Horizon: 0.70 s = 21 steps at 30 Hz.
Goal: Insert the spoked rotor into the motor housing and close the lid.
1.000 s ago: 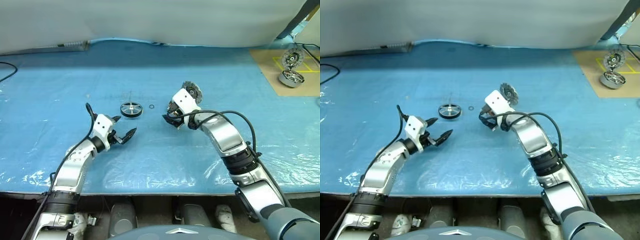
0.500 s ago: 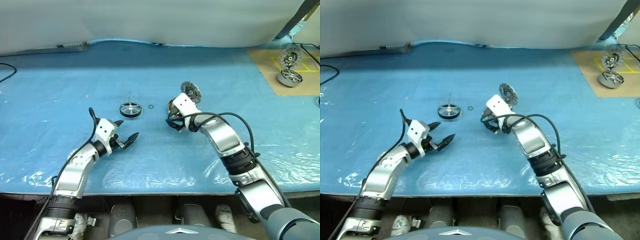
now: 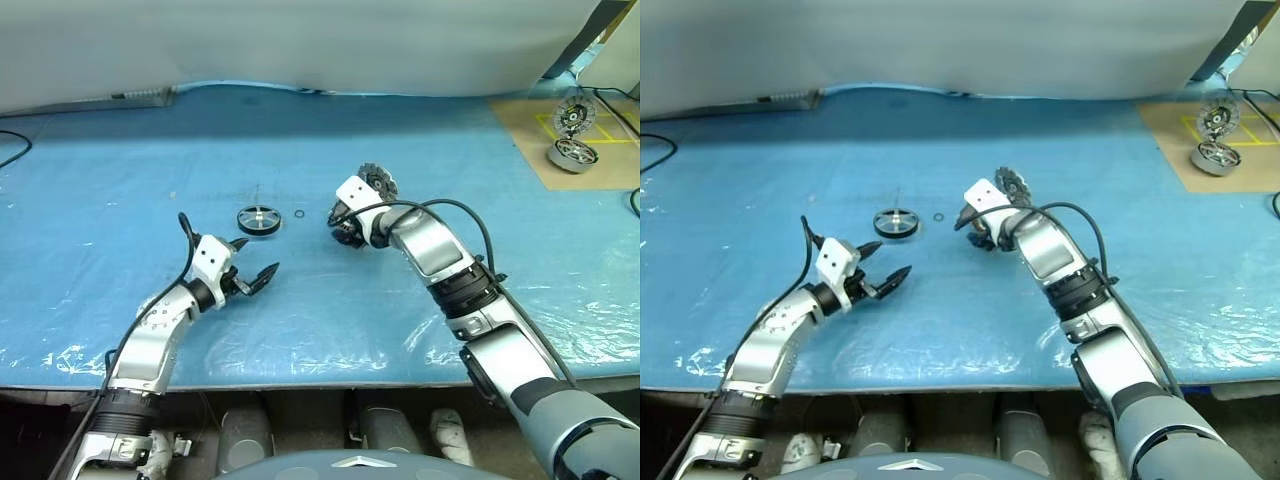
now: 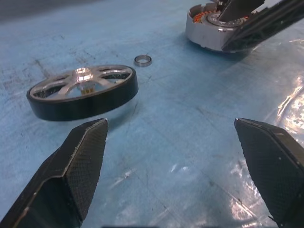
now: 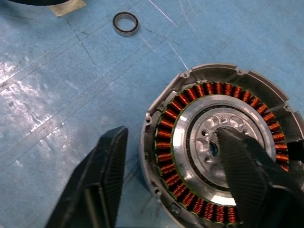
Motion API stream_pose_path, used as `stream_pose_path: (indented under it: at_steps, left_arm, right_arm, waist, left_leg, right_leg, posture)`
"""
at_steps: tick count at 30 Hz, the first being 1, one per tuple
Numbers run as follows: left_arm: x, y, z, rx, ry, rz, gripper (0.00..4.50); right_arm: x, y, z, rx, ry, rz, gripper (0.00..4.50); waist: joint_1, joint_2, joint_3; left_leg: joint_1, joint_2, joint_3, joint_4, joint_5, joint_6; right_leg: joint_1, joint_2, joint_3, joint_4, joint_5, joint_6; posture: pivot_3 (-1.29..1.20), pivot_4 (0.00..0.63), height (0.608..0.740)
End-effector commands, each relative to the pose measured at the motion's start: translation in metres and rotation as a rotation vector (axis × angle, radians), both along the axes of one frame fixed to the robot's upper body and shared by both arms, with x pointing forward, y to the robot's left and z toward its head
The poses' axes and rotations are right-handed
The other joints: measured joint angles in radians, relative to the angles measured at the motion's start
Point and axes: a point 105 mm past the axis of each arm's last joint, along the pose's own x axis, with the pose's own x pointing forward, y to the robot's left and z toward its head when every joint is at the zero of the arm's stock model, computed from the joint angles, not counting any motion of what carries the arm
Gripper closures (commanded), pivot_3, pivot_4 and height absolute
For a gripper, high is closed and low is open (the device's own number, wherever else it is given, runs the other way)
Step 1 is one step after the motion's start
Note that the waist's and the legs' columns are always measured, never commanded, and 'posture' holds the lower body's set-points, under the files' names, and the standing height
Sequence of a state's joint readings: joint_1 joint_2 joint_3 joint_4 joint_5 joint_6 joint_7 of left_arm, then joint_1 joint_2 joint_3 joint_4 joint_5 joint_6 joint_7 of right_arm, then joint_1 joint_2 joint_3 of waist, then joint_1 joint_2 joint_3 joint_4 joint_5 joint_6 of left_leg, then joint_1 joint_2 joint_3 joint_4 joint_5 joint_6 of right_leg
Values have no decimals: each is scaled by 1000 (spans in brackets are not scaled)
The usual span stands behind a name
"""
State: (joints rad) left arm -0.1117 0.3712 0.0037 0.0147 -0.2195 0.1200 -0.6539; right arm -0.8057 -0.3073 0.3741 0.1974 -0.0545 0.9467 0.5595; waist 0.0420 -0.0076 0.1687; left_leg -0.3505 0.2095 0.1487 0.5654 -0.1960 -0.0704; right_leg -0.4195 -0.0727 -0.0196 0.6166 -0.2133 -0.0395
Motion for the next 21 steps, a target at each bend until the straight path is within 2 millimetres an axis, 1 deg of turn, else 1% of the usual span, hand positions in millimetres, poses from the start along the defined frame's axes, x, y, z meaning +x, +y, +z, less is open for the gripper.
stream_pose_path:
  at_steps: [1,7,10,12,16,21]
  left_arm:
    - [0,2,14,-4,-63,3,0]
    - [-1,3,15,-1,-66,5,0]
    - [-1,3,17,2,-68,4,0]
    - [-1,3,18,4,-67,5,0]
    - [-1,3,19,6,-65,6,0]
    - [-1,3,19,5,-60,6,0]
  right_arm:
    - [-16,11,-15,3,82,61,2569]
    - [-37,26,-21,24,112,126,2620]
    - [-53,36,-25,33,117,196,2620]
    - [-62,40,-27,25,117,240,2620]
    - [-75,39,-28,1,121,305,2620]
    - [-82,29,-30,-48,125,342,2620]
  waist:
    - [0,0,0]
    - [-1,0,0]
    - [0,0,0]
    - [0,0,0]
    - [1,0,0]
    - [4,0,0]
  left_leg:
    - [0,0,0,-1,0,0]
    - [1,1,0,-1,0,0]
    - [1,1,0,-2,0,0]
    - [1,1,0,-2,0,0]
    - [1,1,0,-3,0,0]
    - [1,0,0,-2,0,0]
  right_leg:
    - [0,0,0,0,0,0]
    - [0,0,0,0,-1,-1]
    - [0,0,-1,0,-1,-1]
    - [0,0,-1,-1,-1,-1]
    - [0,0,-1,-1,-1,-1]
    - [0,0,0,-1,-1,-1]
  posture:
    - [0,150,740]
    - [0,150,740]
    - [0,150,740]
    - [0,150,740]
    - [0,150,740]
    - [0,150,740]
